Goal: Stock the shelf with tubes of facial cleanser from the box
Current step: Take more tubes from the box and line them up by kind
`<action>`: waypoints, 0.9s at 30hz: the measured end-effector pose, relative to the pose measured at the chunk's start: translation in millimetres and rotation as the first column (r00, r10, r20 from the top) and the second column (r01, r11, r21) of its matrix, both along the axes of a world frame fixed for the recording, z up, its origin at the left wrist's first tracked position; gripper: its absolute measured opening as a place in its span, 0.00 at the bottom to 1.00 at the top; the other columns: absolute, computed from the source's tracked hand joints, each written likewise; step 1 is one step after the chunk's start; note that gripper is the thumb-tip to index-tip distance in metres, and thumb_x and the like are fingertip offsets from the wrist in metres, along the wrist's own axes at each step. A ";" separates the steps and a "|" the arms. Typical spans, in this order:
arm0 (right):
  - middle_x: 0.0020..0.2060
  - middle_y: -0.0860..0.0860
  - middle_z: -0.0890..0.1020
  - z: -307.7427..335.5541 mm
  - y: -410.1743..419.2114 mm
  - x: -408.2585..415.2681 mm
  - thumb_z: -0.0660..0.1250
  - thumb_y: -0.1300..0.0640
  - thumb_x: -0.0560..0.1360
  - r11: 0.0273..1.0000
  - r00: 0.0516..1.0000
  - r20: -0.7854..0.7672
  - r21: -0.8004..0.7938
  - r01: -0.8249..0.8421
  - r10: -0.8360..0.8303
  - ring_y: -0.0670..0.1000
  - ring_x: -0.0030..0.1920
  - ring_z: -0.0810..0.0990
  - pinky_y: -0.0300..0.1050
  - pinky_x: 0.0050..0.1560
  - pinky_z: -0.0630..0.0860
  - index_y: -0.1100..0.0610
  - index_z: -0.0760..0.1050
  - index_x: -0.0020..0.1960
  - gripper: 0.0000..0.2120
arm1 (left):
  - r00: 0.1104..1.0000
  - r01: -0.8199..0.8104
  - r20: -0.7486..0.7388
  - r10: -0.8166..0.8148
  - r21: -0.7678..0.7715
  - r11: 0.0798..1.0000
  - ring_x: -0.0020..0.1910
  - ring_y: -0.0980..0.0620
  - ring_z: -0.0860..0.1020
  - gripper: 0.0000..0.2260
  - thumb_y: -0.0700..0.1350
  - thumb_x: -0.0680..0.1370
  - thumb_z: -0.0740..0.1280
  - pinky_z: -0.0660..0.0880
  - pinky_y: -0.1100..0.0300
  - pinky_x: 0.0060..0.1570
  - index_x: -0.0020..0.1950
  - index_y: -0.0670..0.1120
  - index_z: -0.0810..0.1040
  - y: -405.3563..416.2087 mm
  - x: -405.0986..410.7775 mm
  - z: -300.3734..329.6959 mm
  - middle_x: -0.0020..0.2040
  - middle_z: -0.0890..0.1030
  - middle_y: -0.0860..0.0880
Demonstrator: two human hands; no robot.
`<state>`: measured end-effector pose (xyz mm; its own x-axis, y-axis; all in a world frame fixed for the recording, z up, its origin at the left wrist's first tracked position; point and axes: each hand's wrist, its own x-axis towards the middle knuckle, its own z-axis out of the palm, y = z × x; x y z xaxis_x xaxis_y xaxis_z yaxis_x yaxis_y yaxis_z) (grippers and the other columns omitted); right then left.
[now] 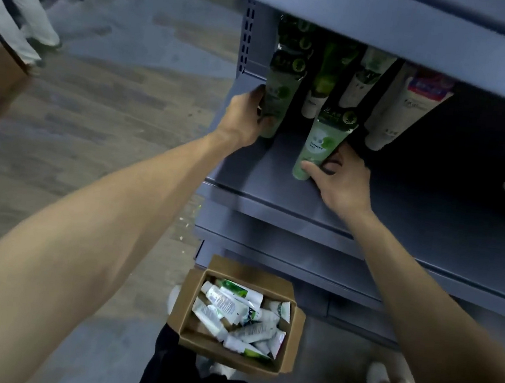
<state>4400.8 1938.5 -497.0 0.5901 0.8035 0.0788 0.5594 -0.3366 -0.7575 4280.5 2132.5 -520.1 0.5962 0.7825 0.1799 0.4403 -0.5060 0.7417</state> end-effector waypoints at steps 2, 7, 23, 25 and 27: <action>0.48 0.44 0.79 1.1 7.7 0.4 0.75 0.54 0.72 1.000 1.000 0.022 -0.016 -0.009 0.010 0.43 0.47 0.78 0.19 0.40 0.69 0.56 0.75 0.62 0.21 | 1.000 0.011 -0.002 -0.011 0.016 1.000 0.48 0.52 0.77 0.20 0.41 0.76 0.70 0.69 0.70 0.42 0.66 0.41 0.73 3.4 0.7 -0.8 0.57 0.81 0.46; 0.51 0.47 0.80 2.1 25.9 -3.0 0.75 0.53 0.72 0.999 0.999 0.045 -0.038 -0.010 0.012 0.44 0.47 0.78 0.30 0.46 0.73 0.57 0.75 0.62 0.21 | 1.000 0.001 0.005 -0.001 -0.005 1.000 0.50 0.50 0.79 0.19 0.42 0.75 0.69 0.75 0.63 0.48 0.65 0.44 0.73 8.7 4.8 -3.2 0.55 0.80 0.49; 0.49 0.44 0.76 5.0 39.1 -11.6 0.74 0.54 0.73 0.998 0.999 0.032 -0.064 -0.018 0.020 0.42 0.45 0.76 0.24 0.39 0.69 0.57 0.74 0.63 0.21 | 0.998 -0.005 -0.057 0.004 -0.003 1.000 0.54 0.43 0.79 0.18 0.42 0.75 0.69 0.75 0.57 0.51 0.64 0.42 0.74 11.3 8.8 5.4 0.56 0.81 0.43; 0.50 0.44 0.77 5.0 43.4 -15.1 0.74 0.54 0.73 0.998 1.000 0.019 -0.062 -0.016 0.017 0.42 0.47 0.76 0.26 0.42 0.70 0.57 0.74 0.64 0.21 | 0.995 0.000 -0.103 0.002 0.023 1.000 0.54 0.42 0.79 0.16 0.39 0.75 0.69 0.72 0.59 0.51 0.62 0.39 0.75 8.4 5.1 6.9 0.55 0.81 0.40; 0.51 0.46 0.78 4.1 47.9 -19.0 0.74 0.55 0.73 0.999 1.000 0.007 -0.047 -0.011 0.011 0.43 0.47 0.77 0.31 0.46 0.71 0.58 0.74 0.63 0.21 | 0.990 -0.023 -0.142 0.026 0.022 1.000 0.54 0.41 0.78 0.18 0.41 0.74 0.70 0.74 0.56 0.52 0.62 0.39 0.73 7.6 -1.1 3.7 0.56 0.79 0.40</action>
